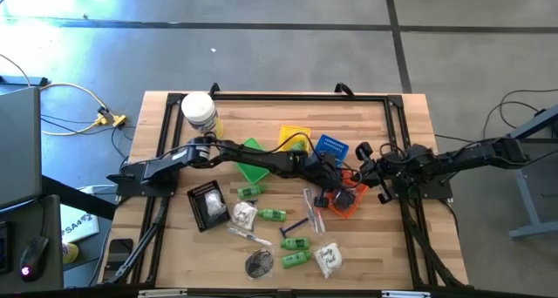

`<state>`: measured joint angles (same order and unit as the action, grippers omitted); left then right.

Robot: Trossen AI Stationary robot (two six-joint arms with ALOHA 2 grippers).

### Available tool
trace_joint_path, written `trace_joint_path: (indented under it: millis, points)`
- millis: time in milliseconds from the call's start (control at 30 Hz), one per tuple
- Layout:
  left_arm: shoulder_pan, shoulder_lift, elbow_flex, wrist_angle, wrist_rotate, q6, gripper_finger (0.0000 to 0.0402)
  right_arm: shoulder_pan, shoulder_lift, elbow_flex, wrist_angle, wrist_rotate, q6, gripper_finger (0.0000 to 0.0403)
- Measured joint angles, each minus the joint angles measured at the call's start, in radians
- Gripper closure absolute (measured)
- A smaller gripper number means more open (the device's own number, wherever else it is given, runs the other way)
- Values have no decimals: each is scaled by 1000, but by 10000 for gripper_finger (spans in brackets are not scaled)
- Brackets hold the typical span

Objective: Pick & Place Travel size toiletries
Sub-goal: Put the hairbrush into the orange bin, then put the shampoo bottle into the yellow bin

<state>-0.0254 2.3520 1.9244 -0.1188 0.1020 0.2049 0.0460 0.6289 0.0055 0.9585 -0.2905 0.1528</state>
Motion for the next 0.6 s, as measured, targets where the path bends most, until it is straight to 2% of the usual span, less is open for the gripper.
trace_joint_path:
  millis: [133,400,500,600]
  points:
    - [-1,2,0,-20,27,2,357,0,0,0,-11,2,0,400]
    - [-1,-17,0,-51,1,35,232,0,0,0,-11,2,0,397]
    - [-1,-76,0,-173,-34,43,203,0,0,0,-13,3,0,399]
    - [-4,-165,0,-345,-35,60,199,0,0,0,-21,3,0,399]
